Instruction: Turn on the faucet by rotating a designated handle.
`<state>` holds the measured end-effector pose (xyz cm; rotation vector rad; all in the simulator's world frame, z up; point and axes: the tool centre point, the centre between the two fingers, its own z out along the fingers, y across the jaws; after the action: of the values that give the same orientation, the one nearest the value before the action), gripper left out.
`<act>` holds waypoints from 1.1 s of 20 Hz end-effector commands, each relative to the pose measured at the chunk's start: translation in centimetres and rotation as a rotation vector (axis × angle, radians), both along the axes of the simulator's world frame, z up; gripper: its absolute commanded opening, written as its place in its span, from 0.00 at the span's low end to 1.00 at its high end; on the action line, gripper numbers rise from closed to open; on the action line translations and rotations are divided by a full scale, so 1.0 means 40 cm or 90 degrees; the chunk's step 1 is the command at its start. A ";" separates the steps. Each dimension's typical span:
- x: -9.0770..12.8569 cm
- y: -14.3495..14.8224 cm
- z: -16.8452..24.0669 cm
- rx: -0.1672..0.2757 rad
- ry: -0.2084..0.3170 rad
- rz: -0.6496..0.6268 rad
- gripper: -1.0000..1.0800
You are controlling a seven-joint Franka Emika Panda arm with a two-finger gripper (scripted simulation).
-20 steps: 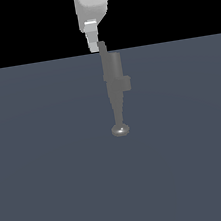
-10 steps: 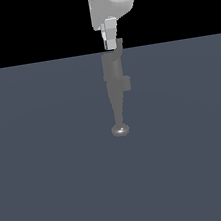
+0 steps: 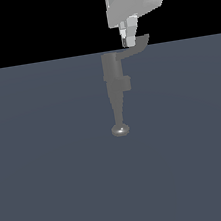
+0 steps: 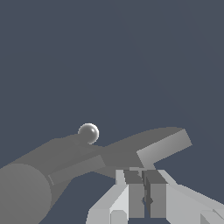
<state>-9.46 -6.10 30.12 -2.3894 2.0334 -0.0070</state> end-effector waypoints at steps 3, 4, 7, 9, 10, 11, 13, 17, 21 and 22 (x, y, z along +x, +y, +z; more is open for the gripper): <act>0.019 -0.019 0.000 0.000 0.000 -0.002 0.00; 0.026 -0.026 -0.001 0.000 0.000 -0.003 0.00; 0.045 -0.046 -0.001 0.000 0.001 -0.005 0.00; 0.057 -0.059 -0.002 0.000 0.001 -0.007 0.00; 0.063 -0.065 -0.002 0.000 0.001 -0.007 0.00; 0.069 -0.072 -0.002 0.000 0.001 -0.008 0.00; 0.082 -0.085 -0.003 0.000 0.002 -0.010 0.00; 0.106 -0.110 -0.004 0.000 0.002 -0.013 0.00; 0.129 -0.135 -0.005 0.000 0.003 -0.016 0.00; 0.135 -0.141 -0.005 0.000 0.003 -0.016 0.00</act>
<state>-4.17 -9.57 30.18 -2.3969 2.0244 -0.0023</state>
